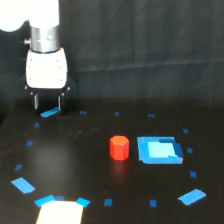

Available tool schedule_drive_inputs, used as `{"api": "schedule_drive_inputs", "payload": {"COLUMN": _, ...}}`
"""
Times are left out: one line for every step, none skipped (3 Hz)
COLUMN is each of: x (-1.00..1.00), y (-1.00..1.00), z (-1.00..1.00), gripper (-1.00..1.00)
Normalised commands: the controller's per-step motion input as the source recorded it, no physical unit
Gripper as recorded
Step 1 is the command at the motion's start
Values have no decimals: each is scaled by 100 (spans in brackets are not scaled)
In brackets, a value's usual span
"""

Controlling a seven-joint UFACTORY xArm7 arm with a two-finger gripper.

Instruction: Pick up the red object from the table

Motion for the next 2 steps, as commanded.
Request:
{"api": "schedule_drive_inputs", "payload": {"x": 100, "y": -81, "z": -43, "gripper": 78}}
{"api": "schedule_drive_inputs", "payload": {"x": 100, "y": -66, "z": -9, "gripper": 97}}
